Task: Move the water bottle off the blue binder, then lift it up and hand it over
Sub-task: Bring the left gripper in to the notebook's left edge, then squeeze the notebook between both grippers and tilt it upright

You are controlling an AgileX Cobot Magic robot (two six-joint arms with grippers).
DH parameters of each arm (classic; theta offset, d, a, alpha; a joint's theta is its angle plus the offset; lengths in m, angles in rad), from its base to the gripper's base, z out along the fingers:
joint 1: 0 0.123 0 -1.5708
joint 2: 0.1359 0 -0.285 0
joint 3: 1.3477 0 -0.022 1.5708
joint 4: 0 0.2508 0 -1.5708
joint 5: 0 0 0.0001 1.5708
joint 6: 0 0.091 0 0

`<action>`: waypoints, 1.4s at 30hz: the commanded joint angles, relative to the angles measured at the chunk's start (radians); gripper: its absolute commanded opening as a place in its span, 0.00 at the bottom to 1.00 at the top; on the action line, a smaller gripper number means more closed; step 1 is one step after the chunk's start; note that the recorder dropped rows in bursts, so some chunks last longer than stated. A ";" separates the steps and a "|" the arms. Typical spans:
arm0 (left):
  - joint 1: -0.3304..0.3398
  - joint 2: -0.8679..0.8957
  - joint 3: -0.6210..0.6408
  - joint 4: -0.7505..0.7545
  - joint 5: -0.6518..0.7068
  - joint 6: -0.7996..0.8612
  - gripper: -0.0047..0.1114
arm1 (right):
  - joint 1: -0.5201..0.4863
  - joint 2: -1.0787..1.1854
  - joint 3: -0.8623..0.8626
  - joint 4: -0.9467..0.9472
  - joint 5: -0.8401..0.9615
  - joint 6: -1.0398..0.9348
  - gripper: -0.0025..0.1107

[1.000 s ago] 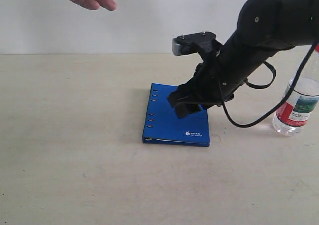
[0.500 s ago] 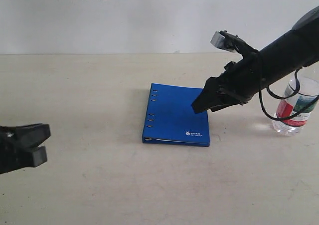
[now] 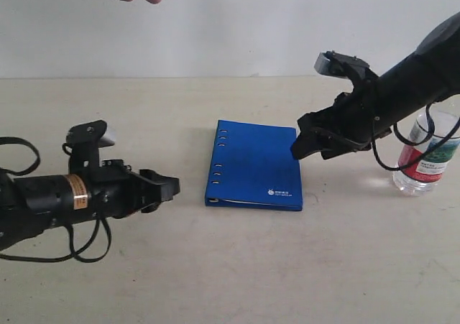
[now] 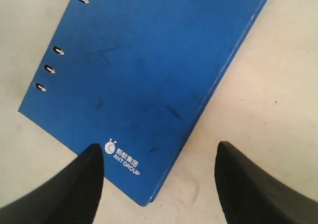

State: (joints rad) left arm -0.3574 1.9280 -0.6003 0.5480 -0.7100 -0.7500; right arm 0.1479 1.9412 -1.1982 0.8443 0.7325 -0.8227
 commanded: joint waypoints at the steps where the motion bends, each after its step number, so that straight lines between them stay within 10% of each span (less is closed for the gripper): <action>1: -0.003 0.065 -0.097 0.103 -0.023 -0.214 0.63 | -0.009 0.041 0.000 0.026 -0.001 0.000 0.54; 17: -0.003 0.185 -0.387 0.311 0.150 -0.353 0.59 | -0.009 0.165 0.000 0.267 0.089 -0.272 0.53; 27: -0.001 0.231 -0.452 0.466 0.116 -0.487 0.59 | -0.009 0.165 0.000 0.576 0.489 -0.488 0.53; 42: -0.001 0.231 -0.452 0.466 -0.070 -0.507 0.59 | -0.009 0.165 0.000 0.624 0.099 -0.486 0.53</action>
State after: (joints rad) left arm -0.3539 2.1628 -1.0476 1.0072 -0.7812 -1.2490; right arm 0.1413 2.1109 -1.1963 1.4516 0.8393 -1.2825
